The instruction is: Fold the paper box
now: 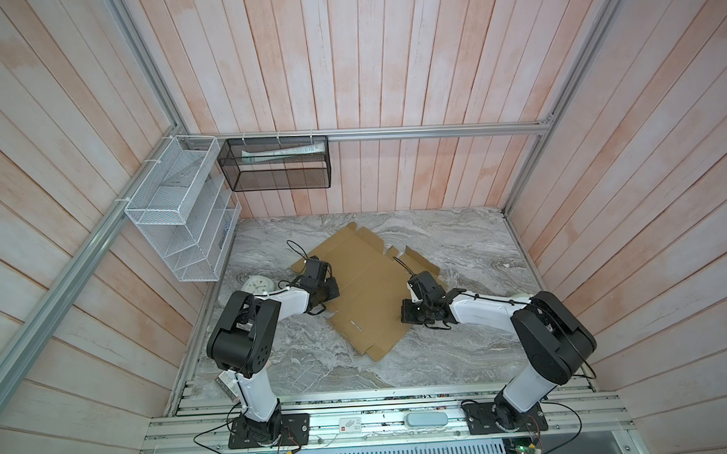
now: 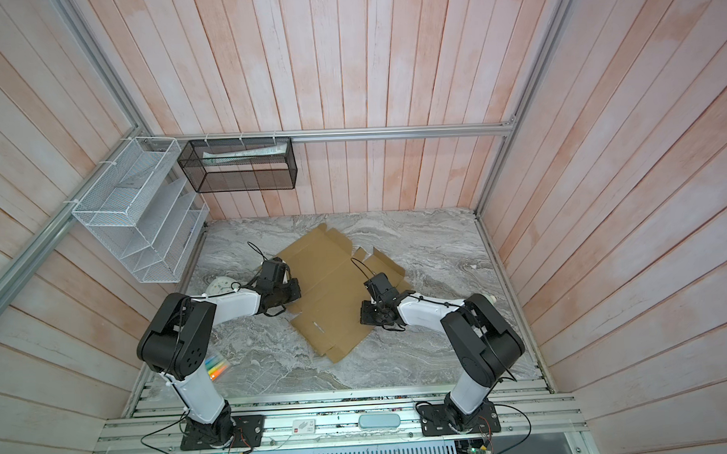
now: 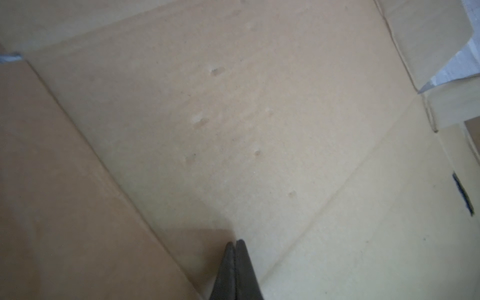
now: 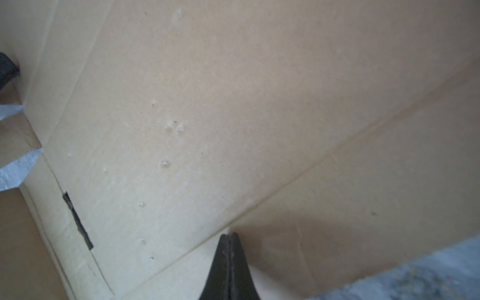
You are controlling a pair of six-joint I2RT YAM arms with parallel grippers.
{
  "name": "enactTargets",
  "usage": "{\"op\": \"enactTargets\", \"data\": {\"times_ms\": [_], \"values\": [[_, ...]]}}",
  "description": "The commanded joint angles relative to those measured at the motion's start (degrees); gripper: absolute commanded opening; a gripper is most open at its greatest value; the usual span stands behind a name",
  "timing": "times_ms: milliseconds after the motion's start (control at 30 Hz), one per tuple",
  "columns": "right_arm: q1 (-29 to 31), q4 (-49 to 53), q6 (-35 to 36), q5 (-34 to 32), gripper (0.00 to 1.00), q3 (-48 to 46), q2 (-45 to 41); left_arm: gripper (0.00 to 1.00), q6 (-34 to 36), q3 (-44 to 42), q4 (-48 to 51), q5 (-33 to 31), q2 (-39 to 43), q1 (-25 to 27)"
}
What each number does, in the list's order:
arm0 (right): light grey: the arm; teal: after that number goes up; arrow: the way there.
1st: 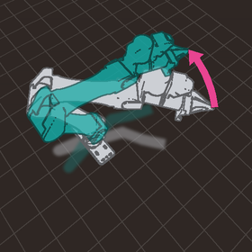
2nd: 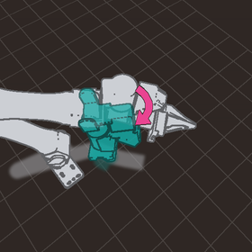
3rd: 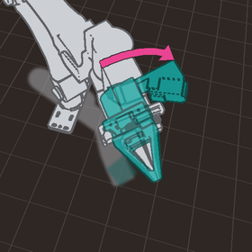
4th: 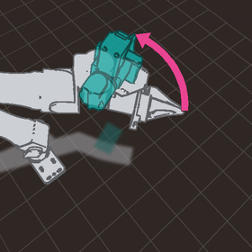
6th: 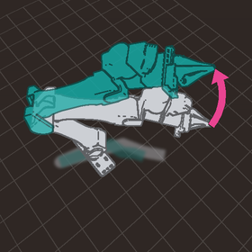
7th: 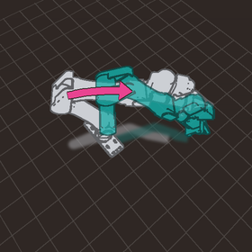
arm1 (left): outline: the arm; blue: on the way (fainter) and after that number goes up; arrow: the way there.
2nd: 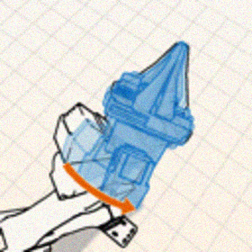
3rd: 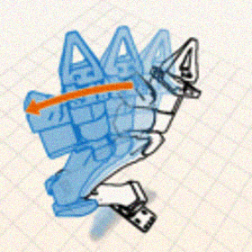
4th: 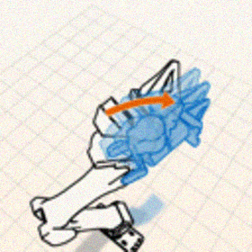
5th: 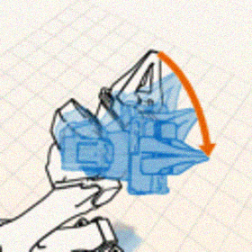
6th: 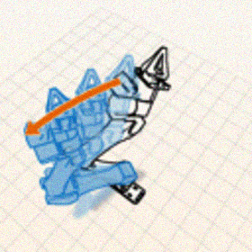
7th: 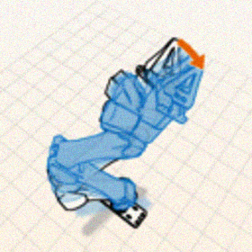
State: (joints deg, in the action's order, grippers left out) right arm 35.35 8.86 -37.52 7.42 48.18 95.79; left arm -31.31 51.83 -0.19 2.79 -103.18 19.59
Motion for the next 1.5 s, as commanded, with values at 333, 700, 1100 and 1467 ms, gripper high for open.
{"op": "enactTargets", "data": {"times_ms": [333,700,1100,1467], "values": [[-10.38,9.07,11.15,-4.25,0.0,12.24,9.14,0.0,-3.31,-7.65,0.26,4.63,6.99,5.01],[-5.08,13.8,12.24,-8.44,0.0,15.56,0.0,0.0,1.67,-1.97,8.68,2.05,14.41,2.31],[12.31,10.41,3.59,-6.21,0.01,11.13,-1.66,0.0,3.64,-2.07,9.42,2.91,10.53,-1.67],[17.11,4.62,-2.3,-0.88,0.0,5.3,1.42,0.0,0.93,-7.49,5.89,4.04,9.82,-1.62]]}}
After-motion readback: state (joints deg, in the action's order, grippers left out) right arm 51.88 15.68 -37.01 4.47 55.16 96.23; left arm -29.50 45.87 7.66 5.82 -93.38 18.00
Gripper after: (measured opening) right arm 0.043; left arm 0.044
